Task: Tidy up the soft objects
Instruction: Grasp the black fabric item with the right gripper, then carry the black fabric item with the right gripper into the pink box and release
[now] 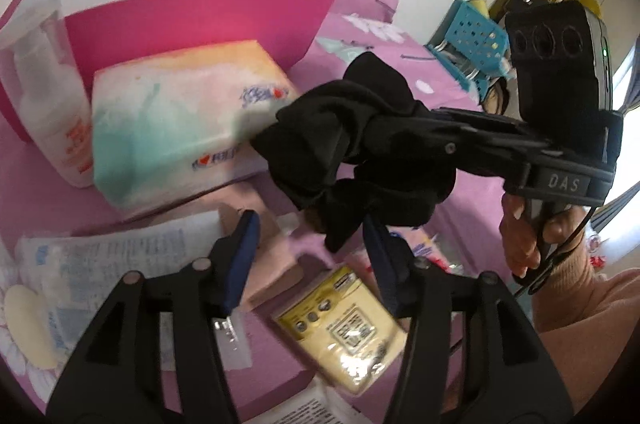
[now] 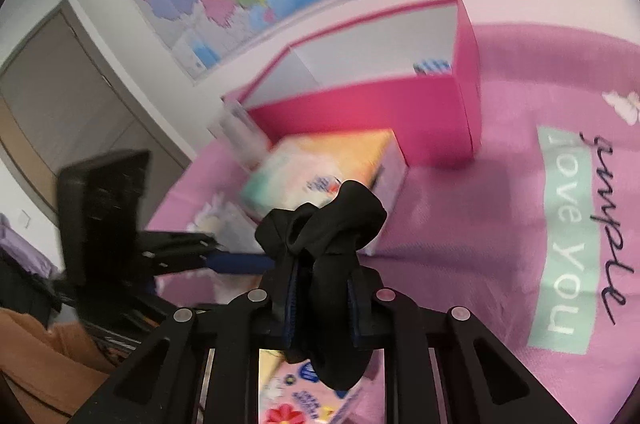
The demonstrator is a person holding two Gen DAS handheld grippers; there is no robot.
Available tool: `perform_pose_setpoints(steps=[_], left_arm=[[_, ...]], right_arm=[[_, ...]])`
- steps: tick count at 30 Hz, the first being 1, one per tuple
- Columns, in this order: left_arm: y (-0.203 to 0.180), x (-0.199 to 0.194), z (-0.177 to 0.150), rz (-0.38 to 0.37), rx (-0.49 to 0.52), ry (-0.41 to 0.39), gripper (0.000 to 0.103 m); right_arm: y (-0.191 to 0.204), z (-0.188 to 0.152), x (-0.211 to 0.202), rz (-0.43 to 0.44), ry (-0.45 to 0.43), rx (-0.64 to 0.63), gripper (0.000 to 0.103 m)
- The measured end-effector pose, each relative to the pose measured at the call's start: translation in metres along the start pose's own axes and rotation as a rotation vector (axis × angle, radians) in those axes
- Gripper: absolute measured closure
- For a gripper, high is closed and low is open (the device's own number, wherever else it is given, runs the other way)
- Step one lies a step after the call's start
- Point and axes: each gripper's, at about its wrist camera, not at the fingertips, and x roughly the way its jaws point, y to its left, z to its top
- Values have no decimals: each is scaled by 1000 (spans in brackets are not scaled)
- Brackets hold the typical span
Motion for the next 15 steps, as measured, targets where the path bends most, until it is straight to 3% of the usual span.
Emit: perform_pose_setpoints(steps=[7,15], left_arm=[[-10,-18,14,-53,37,-51,47],[-17,-49,49,25,86,-170,51]], right_arm=[[15,15,-20,61,-58,-25,85],[32,51,-33,70,-132,-94,85]])
